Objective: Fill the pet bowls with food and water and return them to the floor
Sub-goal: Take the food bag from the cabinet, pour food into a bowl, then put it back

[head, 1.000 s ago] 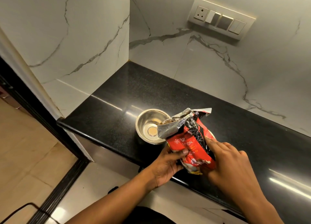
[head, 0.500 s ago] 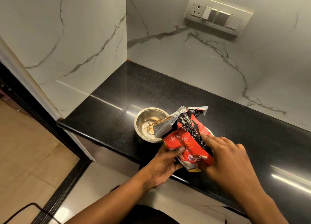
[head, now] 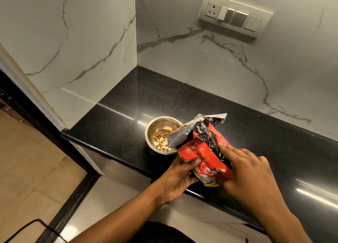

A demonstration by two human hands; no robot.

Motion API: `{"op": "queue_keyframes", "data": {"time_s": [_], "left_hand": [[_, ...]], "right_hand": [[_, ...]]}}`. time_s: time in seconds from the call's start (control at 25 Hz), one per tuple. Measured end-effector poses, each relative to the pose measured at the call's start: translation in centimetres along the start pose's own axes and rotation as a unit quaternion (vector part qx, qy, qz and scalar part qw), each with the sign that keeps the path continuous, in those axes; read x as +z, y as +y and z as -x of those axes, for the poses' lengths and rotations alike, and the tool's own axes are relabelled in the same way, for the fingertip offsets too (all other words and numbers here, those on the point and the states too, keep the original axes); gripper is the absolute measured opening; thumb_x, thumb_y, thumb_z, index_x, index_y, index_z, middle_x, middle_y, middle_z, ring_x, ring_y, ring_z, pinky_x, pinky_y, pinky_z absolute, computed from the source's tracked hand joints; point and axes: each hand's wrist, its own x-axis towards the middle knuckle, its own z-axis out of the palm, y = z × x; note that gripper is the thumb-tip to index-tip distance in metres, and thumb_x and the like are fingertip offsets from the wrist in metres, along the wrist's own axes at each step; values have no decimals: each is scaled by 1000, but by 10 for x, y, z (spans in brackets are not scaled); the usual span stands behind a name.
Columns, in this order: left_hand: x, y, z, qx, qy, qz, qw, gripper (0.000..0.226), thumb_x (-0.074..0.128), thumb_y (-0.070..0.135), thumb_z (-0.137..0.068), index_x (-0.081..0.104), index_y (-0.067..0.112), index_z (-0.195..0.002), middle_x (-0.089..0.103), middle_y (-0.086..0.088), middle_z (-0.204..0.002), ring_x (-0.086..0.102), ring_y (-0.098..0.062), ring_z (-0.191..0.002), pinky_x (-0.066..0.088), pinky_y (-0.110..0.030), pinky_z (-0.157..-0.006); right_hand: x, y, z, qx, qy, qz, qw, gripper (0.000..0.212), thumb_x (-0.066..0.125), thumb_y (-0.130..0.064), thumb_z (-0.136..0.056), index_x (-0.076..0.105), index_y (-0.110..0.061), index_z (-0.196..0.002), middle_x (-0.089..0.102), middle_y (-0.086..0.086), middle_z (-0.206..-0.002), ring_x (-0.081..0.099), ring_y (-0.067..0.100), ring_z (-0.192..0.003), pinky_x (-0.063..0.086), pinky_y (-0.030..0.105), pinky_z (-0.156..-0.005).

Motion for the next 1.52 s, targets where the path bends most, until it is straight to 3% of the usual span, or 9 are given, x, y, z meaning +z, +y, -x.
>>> {"op": "queue_keyframes", "data": {"time_s": [0.56, 0.92, 1.16, 1.52], "left_hand": [[3, 1, 4, 2, 3, 9, 1000, 95, 100, 23, -70, 52, 4, -150, 65, -26, -146, 70, -39, -124, 54, -61, -108], [4, 1, 4, 3, -1, 8, 1000, 86, 99, 24, -72, 59, 8, -146, 65, -26, -145, 68, -40, -127, 46, -66, -115], [6, 4, 4, 0, 6, 17, 1000, 85, 101, 26, -68, 62, 9, -142, 68, -25, -142, 71, -39, -124, 56, -59, -107], [2, 4, 5, 1, 9, 24, 1000, 82, 99, 26, -71, 62, 9, -142, 68, -25, -142, 71, -39, -125, 54, -60, -107]], "right_hand": [[3, 1, -3, -17, 22, 7, 1000, 89, 96, -44, -52, 71, -25, -135, 79, -3, -126, 76, 28, -106, 52, 45, -72], [-1, 3, -5, -26, 29, 25, 999, 88, 93, -47, -56, 69, -28, -138, 77, -5, -129, 75, 26, -109, 50, 43, -75], [-5, 1, -8, -30, 32, 15, 999, 87, 91, -48, -63, 65, -31, -143, 74, -7, -136, 71, 24, -118, 48, 44, -81], [-5, -4, -10, -41, 36, 4, 999, 86, 93, -47, -63, 65, -32, -143, 73, -8, -136, 71, 23, -120, 46, 43, -81]]}}
